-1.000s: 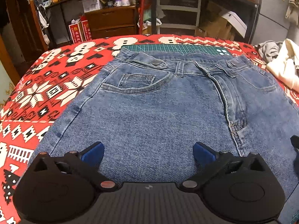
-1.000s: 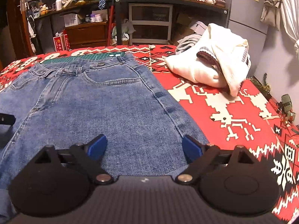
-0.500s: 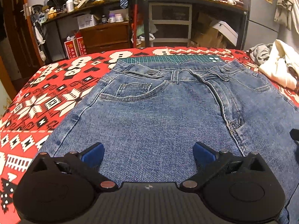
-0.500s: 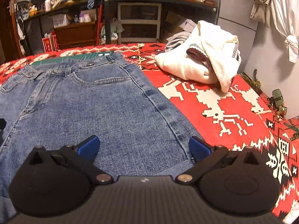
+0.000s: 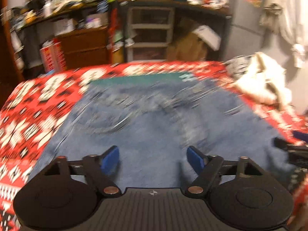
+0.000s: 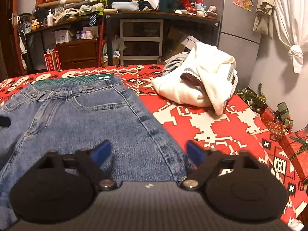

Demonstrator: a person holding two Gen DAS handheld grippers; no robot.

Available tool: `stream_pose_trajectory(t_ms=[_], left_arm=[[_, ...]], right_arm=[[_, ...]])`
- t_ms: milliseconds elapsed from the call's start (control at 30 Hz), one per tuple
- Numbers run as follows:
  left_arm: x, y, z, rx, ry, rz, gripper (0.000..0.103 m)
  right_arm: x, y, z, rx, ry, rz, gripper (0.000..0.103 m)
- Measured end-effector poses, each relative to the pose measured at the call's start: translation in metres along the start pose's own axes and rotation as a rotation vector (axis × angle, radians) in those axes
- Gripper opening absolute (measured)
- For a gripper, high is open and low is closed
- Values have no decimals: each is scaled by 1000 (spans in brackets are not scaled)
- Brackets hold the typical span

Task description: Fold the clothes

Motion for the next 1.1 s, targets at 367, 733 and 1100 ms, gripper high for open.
stream_pose_trajectory(t_ms=[367, 733, 1100], left_arm=[[16, 45, -108, -275, 241, 220, 8], [34, 78, -152, -311, 370, 288, 4], [70, 106, -164, -354, 305, 344, 4]], right_arm=[[7, 16, -23, 0, 78, 90, 7], [24, 45, -33, 28, 98, 157, 2], [46, 66, -27, 80, 73, 174, 2]])
Point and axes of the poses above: each gripper's, at about its wrist camera, not at the fingertips, and y roughly the way its jaws point, z to its left, x to its top, the point moved 6 cm from there along y, roughly the way its jaws point, and after that the axes turned 13 degrees about z, right-handed, at the moved point
